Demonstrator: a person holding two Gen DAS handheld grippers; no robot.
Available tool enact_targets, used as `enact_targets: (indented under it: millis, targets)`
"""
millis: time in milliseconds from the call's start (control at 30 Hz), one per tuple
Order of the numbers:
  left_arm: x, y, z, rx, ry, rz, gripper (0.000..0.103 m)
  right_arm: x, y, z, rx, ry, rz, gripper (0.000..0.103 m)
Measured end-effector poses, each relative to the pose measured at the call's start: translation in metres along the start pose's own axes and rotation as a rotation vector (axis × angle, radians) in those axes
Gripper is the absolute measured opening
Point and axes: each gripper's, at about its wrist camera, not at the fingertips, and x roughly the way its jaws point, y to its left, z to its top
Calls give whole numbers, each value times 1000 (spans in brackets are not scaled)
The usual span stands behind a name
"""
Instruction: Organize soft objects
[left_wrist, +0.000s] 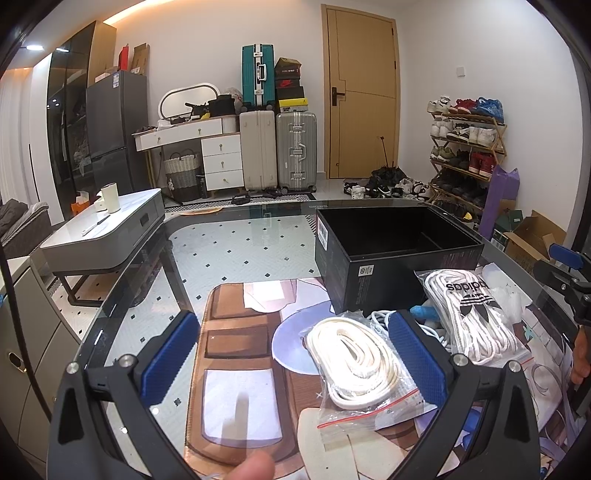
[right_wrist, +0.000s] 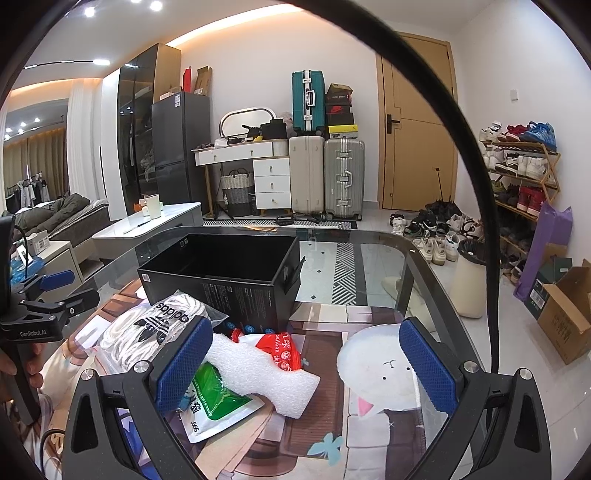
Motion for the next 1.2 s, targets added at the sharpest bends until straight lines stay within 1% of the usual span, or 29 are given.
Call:
enact_targets:
  millis: [267,367,467,533,633,733,900,1000,1200]
  targets:
    - [-1,1,1,-7,3,-5,103,1,1,0,-2,-1,1,103]
    - [3,2,2,-23,57,-35,103,4,1,0,-7,20,10,103]
    - [0,-4,5,4,77,-50,103,7,1,1,-16,67,25,103]
    - [-1,-8,8,15,93,-68,103,9,0,4,-2,96,51,103]
    - [0,-8,11,-8,121,-97,103,12,-3,8,22,127,81,103]
    - [5,-5,11,-36,170,-113,103,15,-2,10,1,145,77,103]
    - [12,-3,8,-71,240,-150,103,21,-4,9,-24,218,111,103]
    - [18,-4,7,-79,273,-150,103,28,-7,8,-42,265,124,103]
    - [29,-7,5,-83,337,-147,103,37,-4,8,-88,310,141,103]
